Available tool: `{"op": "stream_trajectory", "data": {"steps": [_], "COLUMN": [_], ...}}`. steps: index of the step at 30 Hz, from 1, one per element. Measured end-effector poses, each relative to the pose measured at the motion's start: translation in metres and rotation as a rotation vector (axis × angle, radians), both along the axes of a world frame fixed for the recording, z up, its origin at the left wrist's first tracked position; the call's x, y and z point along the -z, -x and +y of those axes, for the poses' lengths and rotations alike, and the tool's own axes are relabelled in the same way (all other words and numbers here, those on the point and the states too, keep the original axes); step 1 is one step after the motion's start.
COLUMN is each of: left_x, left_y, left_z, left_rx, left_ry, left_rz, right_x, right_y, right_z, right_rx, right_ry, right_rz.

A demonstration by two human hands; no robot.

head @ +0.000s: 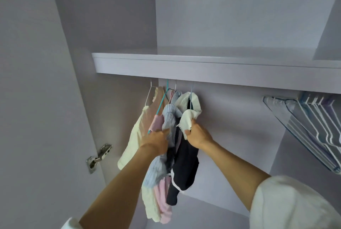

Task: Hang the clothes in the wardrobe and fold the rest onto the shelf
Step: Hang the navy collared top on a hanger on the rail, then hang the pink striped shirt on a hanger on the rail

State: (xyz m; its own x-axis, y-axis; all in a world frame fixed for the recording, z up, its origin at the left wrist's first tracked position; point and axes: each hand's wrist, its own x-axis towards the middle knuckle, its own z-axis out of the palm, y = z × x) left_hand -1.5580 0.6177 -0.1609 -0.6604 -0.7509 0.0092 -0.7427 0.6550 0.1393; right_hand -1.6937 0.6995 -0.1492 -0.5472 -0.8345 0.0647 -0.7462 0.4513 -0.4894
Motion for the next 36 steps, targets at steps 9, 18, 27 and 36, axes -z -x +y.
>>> {"op": "stream_trajectory", "data": {"steps": [9,18,27,36], "left_x": [0.05,0.09,0.097,0.141], "left_y": [-0.067,-0.269,-0.457,-0.564], "left_z": [0.065,0.182,0.435,0.695], "left_rx": [-0.138,-0.78,-1.523,-2.086], "left_ry": [-0.166,-0.089,-0.014,0.032], "left_rz": [0.337,0.448,0.525,0.639], "right_x": [0.04,0.08,0.118,0.155], "right_y": [-0.052,-0.211,-0.475,-0.661], "right_z": [0.059,0.064,0.177,0.38], "right_rx": [-0.262,-0.987,-1.691,-2.121], "right_ry": [0.279,-0.105,-0.423,-0.626], "right_rz": [0.123,-0.268,-0.21,-0.072]}}
